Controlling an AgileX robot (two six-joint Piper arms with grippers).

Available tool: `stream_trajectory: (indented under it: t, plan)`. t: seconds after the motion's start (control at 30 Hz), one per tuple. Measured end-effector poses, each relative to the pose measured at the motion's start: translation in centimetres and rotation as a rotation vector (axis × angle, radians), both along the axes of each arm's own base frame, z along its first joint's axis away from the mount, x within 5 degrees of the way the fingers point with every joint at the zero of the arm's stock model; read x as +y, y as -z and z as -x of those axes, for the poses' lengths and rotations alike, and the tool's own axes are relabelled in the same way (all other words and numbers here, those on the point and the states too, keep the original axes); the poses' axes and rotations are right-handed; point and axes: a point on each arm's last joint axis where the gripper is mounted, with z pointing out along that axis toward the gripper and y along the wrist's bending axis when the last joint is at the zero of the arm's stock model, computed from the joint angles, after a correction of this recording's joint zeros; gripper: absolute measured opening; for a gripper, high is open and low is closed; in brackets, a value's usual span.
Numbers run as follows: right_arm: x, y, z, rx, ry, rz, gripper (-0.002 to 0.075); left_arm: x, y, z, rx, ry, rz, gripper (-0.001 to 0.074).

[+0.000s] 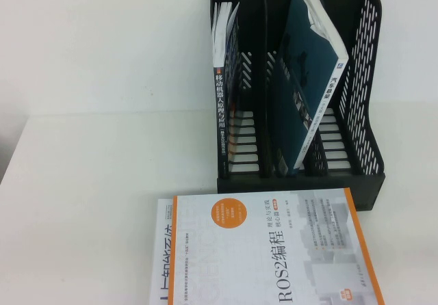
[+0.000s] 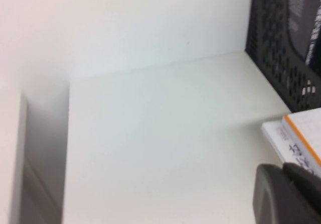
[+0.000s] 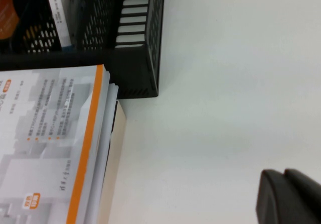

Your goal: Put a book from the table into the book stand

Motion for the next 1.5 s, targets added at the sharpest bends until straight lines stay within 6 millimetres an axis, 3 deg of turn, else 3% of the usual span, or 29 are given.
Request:
stream_trajectory:
  t: [0.23, 0.47, 0.53, 0.7, 1.5]
  plan:
    - [0.0, 0.0, 0.0, 0.000, 0.000, 0.000, 0.0005, -0.1, 6.6, 0.6, 0.002, -0.062, 0.087, -0.0002]
    - [0.0, 0.0, 0.0, 0.000, 0.000, 0.000, 0.0005, 0.1, 12.8, -1.2, -0.169, -0.093, 0.116, -0.0002]
    - [0.0, 0.0, 0.0, 0.000, 0.000, 0.000, 0.0005, 0.1, 13.7, -1.3, -0.170, -0.098, 0.133, -0.0002]
    - [0.0, 0.0, 0.0, 0.000, 0.000, 0.000, 0.0005, 0.0, 14.7, -1.1, -0.068, -0.085, 0.116, -0.0002]
    - [0.0, 0.0, 0.0, 0.000, 0.000, 0.000, 0.0005, 0.0, 14.7, -1.0, -0.060, -0.065, 0.061, -0.0002]
